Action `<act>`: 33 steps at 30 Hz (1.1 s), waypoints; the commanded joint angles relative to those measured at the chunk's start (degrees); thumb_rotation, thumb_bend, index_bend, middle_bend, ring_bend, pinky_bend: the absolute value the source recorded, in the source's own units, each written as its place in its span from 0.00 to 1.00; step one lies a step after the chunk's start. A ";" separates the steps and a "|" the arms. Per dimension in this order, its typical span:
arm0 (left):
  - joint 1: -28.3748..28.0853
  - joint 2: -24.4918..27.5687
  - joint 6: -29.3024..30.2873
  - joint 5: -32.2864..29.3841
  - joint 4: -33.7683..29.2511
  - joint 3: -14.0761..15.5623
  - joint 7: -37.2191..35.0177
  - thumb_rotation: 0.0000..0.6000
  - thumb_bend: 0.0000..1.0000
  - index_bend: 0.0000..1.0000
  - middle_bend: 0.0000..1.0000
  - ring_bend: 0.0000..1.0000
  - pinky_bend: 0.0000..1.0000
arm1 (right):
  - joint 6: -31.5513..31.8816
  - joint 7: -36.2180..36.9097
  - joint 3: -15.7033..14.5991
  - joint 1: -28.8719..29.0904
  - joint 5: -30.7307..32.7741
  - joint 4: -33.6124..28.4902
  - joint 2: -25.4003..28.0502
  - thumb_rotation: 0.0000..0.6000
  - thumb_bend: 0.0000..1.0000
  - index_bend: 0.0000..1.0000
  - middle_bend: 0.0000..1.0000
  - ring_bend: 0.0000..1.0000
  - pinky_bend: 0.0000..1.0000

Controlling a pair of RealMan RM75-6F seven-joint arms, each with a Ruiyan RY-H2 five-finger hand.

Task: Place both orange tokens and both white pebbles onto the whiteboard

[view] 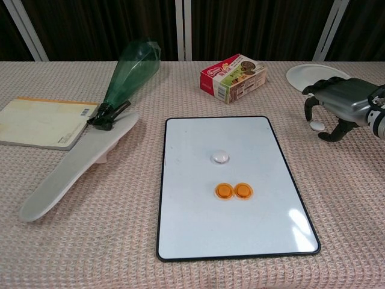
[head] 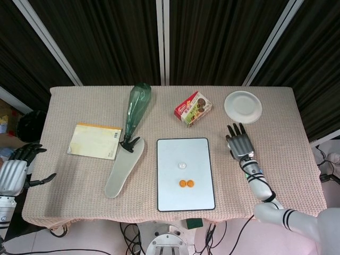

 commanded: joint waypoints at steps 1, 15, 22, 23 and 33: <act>-0.01 -0.08 -0.03 -0.11 0.10 -0.10 -0.15 0.58 0.09 0.27 0.21 0.13 0.19 | 0.03 -0.10 0.08 -0.07 0.11 0.20 -0.13 1.00 0.33 0.41 0.04 0.00 0.00; -0.23 -0.18 -0.37 0.12 -0.17 0.00 0.30 0.58 0.09 0.27 0.21 0.13 0.19 | -0.03 1.03 0.85 -0.21 -0.06 0.90 -0.35 1.00 0.33 0.47 0.05 0.00 0.00; -0.28 -0.06 -0.47 0.04 -0.45 -0.06 0.73 0.58 0.09 0.27 0.21 0.13 0.19 | -0.13 1.02 1.31 0.06 0.01 1.63 -0.66 1.00 0.34 0.52 0.06 0.00 0.00; -0.29 -0.05 -0.51 0.01 -0.50 -0.07 0.76 0.58 0.09 0.27 0.21 0.13 0.19 | 0.09 1.23 1.36 0.02 -0.18 1.69 -0.72 1.00 0.35 0.53 0.06 0.00 0.00; -0.60 0.06 -0.70 0.11 -0.88 -0.20 1.13 0.58 0.09 0.27 0.21 0.13 0.19 | 2.71 4.83 0.29 -1.23 -5.47 -8.16 3.87 1.00 0.37 0.60 0.08 0.00 0.00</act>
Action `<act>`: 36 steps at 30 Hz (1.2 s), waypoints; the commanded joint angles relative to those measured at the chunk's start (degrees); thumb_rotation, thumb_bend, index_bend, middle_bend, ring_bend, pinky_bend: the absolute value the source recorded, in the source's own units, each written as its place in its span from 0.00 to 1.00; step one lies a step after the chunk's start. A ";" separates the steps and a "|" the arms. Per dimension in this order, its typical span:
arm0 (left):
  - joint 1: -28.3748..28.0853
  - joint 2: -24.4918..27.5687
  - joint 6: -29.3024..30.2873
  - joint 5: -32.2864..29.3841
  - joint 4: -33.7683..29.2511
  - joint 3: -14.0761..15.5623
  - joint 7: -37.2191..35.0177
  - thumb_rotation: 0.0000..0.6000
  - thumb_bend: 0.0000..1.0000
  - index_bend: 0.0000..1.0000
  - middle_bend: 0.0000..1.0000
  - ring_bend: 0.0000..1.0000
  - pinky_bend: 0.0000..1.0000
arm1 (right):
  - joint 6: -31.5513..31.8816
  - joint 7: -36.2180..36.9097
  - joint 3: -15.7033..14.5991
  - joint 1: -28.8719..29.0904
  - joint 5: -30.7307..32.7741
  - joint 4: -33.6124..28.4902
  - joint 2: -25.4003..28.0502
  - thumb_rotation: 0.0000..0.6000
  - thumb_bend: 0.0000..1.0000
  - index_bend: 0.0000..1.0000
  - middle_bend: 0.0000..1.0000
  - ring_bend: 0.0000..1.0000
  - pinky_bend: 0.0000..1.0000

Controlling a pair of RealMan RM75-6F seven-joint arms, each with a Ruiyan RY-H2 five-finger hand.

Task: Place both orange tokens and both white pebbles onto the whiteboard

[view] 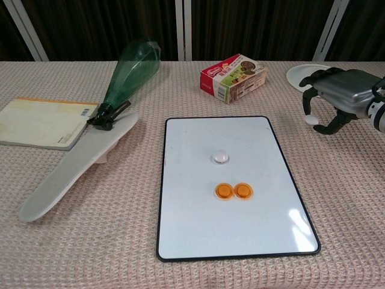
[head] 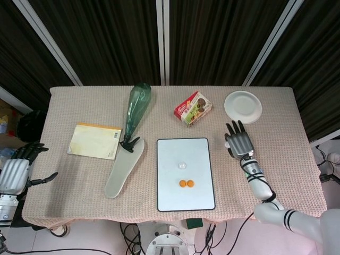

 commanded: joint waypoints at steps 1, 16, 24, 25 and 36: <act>0.00 -0.02 0.02 0.02 -0.06 0.00 0.02 0.58 0.09 0.27 0.21 0.13 0.19 | 0.47 0.66 -1.03 -0.55 -2.12 -6.70 3.15 1.00 0.38 0.60 0.08 0.00 0.00; 0.55 -0.04 0.99 0.27 0.27 0.17 -0.96 0.58 0.09 0.28 0.21 0.13 0.19 | -0.65 -10.44 -3.43 1.99 -3.71 -16.91 1.01 1.00 0.39 0.62 0.08 0.00 0.00; 0.37 -0.42 1.11 0.61 0.86 0.12 -1.89 0.58 0.09 0.28 0.21 0.13 0.19 | -1.30 -13.17 -3.23 3.37 -1.82 -15.62 -2.24 1.00 0.39 0.62 0.08 0.00 0.00; 0.33 -0.49 1.08 0.64 0.96 0.12 -1.98 0.58 0.09 0.28 0.21 0.13 0.19 | -1.29 -13.27 -3.20 3.48 -1.77 -15.63 -2.42 1.00 0.39 0.62 0.08 0.00 0.00; 0.43 -0.64 1.29 0.63 1.58 0.14 -2.56 0.58 0.09 0.28 0.21 0.13 0.19 | -1.81 -14.66 -2.96 4.83 0.03 -14.84 -4.38 1.00 0.39 0.62 0.08 0.00 0.00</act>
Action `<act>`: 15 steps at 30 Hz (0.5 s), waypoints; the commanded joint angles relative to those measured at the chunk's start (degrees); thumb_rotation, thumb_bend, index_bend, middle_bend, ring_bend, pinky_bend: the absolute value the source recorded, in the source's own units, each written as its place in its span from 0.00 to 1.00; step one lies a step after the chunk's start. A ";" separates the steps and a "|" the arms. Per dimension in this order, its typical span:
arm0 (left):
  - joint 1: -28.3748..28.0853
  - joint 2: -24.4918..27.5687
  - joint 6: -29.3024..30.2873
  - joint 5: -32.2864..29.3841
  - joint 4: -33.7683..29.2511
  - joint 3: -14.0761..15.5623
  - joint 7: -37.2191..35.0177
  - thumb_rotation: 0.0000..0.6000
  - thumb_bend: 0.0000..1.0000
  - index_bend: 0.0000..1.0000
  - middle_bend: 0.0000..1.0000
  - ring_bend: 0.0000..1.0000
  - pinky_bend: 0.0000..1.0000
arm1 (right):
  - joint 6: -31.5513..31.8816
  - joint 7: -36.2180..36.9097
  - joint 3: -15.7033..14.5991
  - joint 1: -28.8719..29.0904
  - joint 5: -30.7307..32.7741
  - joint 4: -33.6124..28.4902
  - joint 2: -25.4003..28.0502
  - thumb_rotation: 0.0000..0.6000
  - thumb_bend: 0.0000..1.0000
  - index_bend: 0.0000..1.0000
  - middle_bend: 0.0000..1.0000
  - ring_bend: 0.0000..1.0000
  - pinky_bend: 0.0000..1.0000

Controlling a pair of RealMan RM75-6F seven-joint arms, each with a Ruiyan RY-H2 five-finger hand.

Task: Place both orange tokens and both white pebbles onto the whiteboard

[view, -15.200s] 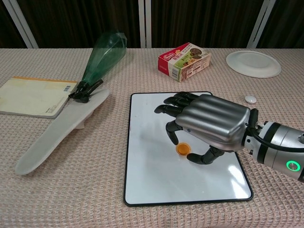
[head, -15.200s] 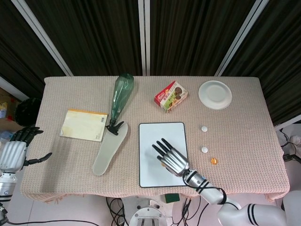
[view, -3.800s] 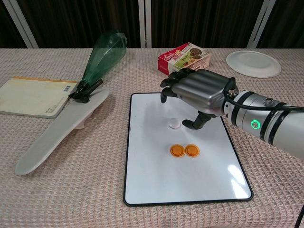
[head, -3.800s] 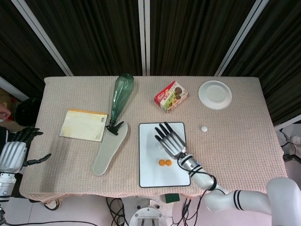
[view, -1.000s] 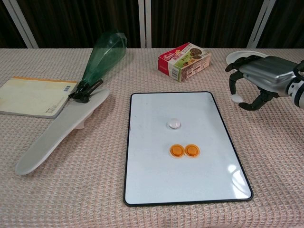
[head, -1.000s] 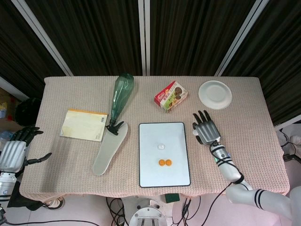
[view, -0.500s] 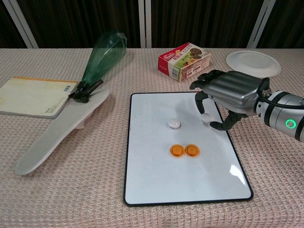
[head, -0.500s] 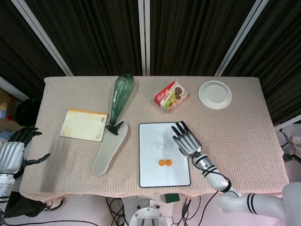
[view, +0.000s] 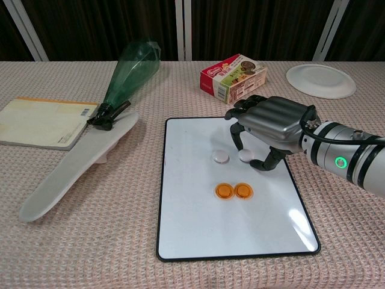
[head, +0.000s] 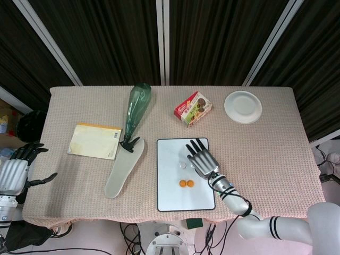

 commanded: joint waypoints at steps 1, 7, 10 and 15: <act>0.02 -0.04 -0.05 0.00 0.07 0.06 -0.08 0.58 0.09 0.28 0.21 0.13 0.19 | -0.13 -0.05 -0.15 0.21 0.14 0.34 -0.36 1.00 0.39 0.62 0.08 0.00 0.00; -0.19 -0.38 -0.55 0.19 0.46 0.31 -0.34 0.58 0.09 0.28 0.21 0.13 0.19 | -0.05 0.14 -0.10 0.68 0.31 0.70 -0.98 1.00 0.39 0.62 0.08 0.00 0.00; -0.25 -0.46 -0.58 0.26 0.60 0.32 -0.35 0.58 0.09 0.28 0.21 0.13 0.19 | -0.04 0.00 -0.16 0.88 0.36 0.80 -1.14 1.00 0.39 0.62 0.08 0.00 0.00; -0.33 -0.50 -0.74 0.28 0.73 0.39 -0.34 0.58 0.09 0.28 0.21 0.13 0.19 | -0.13 -0.36 -0.20 1.29 0.72 1.00 -1.48 1.00 0.39 0.62 0.08 0.00 0.00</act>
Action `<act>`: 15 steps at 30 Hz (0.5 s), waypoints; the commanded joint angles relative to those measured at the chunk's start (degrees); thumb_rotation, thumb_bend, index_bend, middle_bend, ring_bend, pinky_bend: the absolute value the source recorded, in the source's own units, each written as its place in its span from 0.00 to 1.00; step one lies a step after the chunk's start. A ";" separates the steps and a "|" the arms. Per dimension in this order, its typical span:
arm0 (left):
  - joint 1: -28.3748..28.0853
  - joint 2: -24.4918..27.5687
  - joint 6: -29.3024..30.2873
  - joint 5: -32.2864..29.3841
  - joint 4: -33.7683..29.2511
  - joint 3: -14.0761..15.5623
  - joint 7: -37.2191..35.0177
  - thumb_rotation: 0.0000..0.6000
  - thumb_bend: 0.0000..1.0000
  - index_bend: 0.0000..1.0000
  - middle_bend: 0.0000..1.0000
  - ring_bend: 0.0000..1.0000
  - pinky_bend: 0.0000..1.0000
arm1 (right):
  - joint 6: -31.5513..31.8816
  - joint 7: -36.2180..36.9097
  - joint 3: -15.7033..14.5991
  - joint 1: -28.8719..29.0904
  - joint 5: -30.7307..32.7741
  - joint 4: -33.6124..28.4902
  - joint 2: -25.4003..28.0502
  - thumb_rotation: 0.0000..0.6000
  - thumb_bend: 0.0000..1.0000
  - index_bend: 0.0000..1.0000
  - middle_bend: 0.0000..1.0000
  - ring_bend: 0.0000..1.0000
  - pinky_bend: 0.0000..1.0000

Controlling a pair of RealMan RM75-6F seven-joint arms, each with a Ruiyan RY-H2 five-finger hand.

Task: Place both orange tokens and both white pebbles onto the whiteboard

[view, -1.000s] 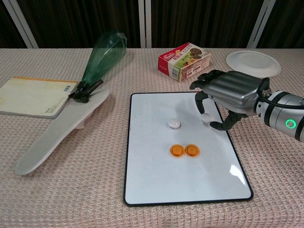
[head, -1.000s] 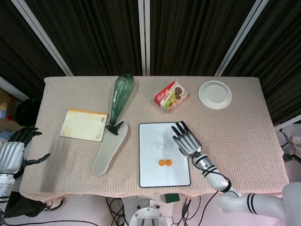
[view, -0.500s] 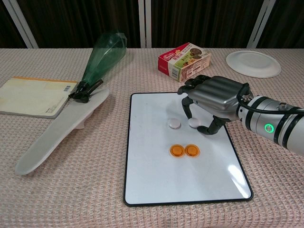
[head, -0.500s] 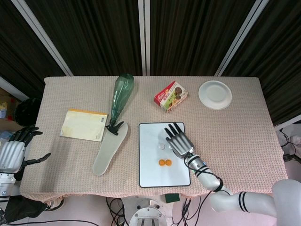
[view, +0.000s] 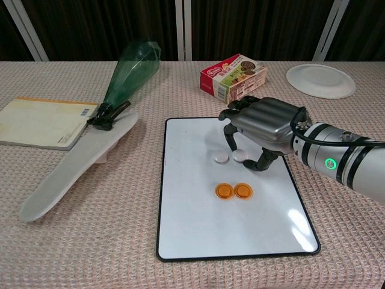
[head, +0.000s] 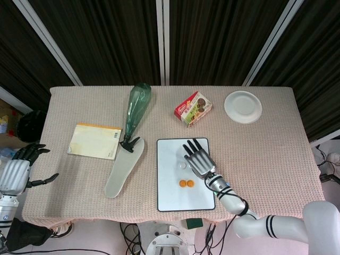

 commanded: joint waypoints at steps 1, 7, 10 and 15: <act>-0.03 0.00 -0.11 0.03 0.07 0.08 0.07 0.58 0.09 0.28 0.21 0.13 0.19 | -0.05 -0.10 -0.03 0.16 0.12 0.19 -0.13 1.00 0.39 0.62 0.08 0.00 0.00; -0.03 0.03 -0.46 -0.27 0.25 0.11 0.01 0.58 0.09 0.28 0.21 0.13 0.19 | -0.12 0.23 0.02 0.47 0.42 0.61 -0.54 1.00 0.39 0.62 0.08 0.00 0.00; -0.07 0.01 -0.45 -0.41 0.35 -0.03 0.02 0.58 0.09 0.28 0.21 0.13 0.19 | -0.16 0.27 -0.04 0.62 0.51 0.74 -0.71 1.00 0.39 0.62 0.08 0.00 0.00; -0.11 0.02 -0.34 -0.31 0.40 -0.05 -0.14 0.58 0.09 0.28 0.21 0.13 0.19 | 0.04 0.29 -0.17 0.77 0.40 0.62 -0.96 1.00 0.39 0.63 0.08 0.00 0.00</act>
